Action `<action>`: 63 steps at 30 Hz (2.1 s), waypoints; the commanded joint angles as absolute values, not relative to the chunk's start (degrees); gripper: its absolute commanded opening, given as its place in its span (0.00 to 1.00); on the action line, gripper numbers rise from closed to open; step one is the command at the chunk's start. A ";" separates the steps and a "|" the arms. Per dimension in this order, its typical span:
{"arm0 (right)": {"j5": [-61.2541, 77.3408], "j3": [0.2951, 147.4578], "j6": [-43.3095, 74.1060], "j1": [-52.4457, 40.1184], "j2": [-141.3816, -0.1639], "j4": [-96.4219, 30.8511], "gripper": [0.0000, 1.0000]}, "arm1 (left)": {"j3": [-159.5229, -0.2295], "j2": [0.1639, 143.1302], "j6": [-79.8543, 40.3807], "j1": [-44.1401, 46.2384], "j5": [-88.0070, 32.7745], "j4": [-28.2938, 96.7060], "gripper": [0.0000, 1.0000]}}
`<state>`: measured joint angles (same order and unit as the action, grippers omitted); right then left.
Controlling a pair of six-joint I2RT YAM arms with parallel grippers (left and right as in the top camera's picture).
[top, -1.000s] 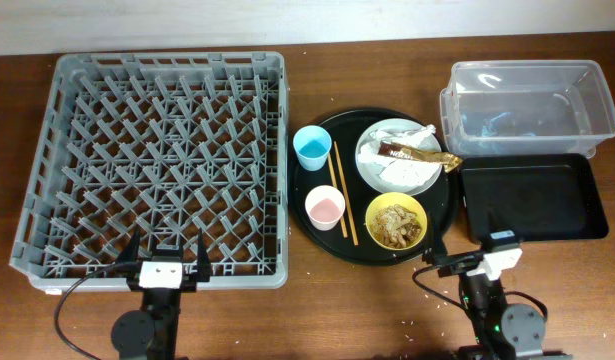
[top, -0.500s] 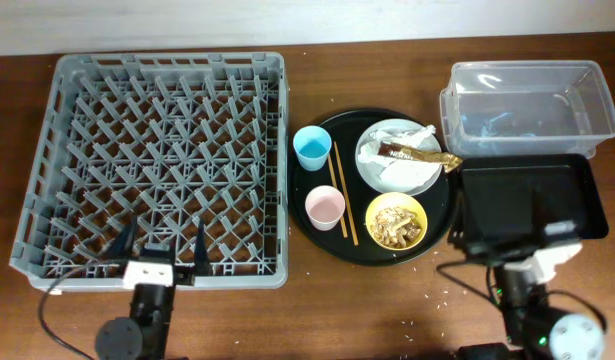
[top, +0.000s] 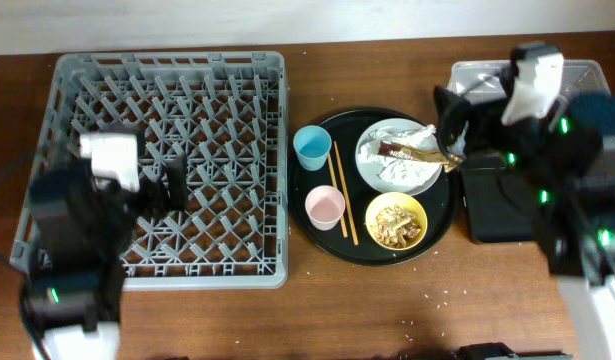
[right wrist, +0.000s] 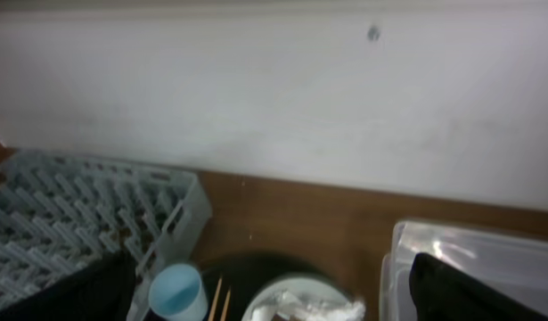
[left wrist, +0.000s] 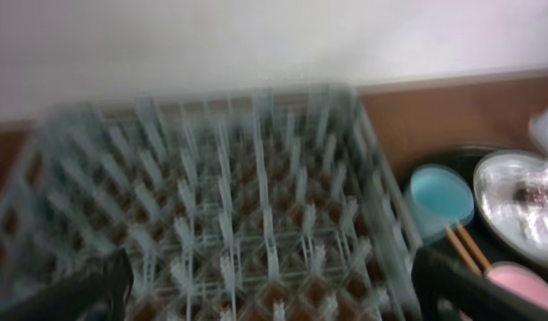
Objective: Sort waste into correct bins and load items into the dishwasher rack
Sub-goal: 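Reach right gripper to white plate and grasp tissue and Nescafe stick, then carry tissue and stick with right gripper into clear plastic bin, release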
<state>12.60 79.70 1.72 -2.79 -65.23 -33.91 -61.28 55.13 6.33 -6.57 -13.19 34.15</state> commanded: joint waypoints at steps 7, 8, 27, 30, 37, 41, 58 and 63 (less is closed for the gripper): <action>18.35 86.80 2.46 -2.59 -82.11 -31.97 0.98 | -76.12 75.61 6.02 -6.81 -14.39 41.56 1.00; 16.71 86.80 4.62 -2.59 -83.81 -32.27 0.99 | -76.12 76.97 6.02 -6.76 -15.59 42.13 1.00; -11.31 86.80 43.59 -10.22 -113.30 -41.15 0.99 | -76.12 83.59 6.04 -6.76 -16.78 42.54 1.00; -10.98 86.80 43.57 -10.24 -116.86 -41.63 0.98 | -76.09 83.59 6.02 -6.76 -16.78 43.38 1.00; -9.67 86.78 42.76 -10.22 -121.30 -43.16 0.99 | -76.01 83.59 6.04 -6.76 -16.78 44.31 1.00; -9.67 86.28 40.47 -10.22 -122.32 -43.79 0.47 | -76.01 83.59 6.04 -6.76 -16.78 44.29 0.99; 4.51 109.91 22.65 -8.08 -114.93 -58.63 0.04 | -76.01 83.59 6.04 -6.76 -16.75 44.49 0.94; 2.17 125.34 20.99 -3.22 -114.17 -66.50 0.04 | -76.01 83.59 6.04 -6.76 -16.75 44.45 0.95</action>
<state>3.14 120.01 22.96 -6.37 -116.51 -65.34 -75.35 83.26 6.35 -6.57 -16.10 44.40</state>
